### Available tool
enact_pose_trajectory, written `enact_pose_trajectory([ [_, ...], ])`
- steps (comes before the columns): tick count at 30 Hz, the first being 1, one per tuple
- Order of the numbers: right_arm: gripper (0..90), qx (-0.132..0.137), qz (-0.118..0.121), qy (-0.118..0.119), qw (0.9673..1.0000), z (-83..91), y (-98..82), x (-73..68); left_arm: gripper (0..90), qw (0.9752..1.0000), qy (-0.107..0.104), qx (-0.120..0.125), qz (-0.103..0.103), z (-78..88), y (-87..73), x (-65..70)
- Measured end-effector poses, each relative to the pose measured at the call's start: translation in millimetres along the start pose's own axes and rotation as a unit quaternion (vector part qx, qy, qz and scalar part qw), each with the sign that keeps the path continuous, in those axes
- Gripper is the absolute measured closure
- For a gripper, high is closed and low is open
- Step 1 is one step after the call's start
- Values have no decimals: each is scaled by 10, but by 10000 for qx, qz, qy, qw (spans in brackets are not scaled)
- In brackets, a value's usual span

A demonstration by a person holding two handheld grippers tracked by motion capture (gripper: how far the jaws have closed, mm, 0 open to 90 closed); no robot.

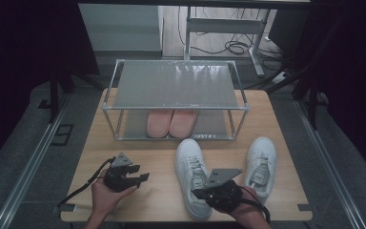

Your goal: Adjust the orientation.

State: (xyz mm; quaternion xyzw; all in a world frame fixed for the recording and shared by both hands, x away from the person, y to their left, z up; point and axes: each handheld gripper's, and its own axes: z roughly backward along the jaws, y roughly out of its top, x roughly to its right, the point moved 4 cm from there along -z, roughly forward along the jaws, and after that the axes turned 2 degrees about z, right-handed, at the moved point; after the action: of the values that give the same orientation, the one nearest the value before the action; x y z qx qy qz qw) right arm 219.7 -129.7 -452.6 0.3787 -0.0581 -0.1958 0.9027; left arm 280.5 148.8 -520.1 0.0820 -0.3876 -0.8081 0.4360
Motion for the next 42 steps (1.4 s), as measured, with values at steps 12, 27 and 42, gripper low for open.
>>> enact_pose_trajectory([
  [12,900,-463,306,91,9984,-193,-72,-158,481,10000,16,-33,-4,-19,-8,-3],
  [27,900,-581,305,-96,9978,-57,-196,-107,481,10000,33,-61,-7,-29,-13,-2],
  [42,900,-726,4,-541,9959,279,-492,174,481,10000,39,-83,4,-50,-16,-2],
])
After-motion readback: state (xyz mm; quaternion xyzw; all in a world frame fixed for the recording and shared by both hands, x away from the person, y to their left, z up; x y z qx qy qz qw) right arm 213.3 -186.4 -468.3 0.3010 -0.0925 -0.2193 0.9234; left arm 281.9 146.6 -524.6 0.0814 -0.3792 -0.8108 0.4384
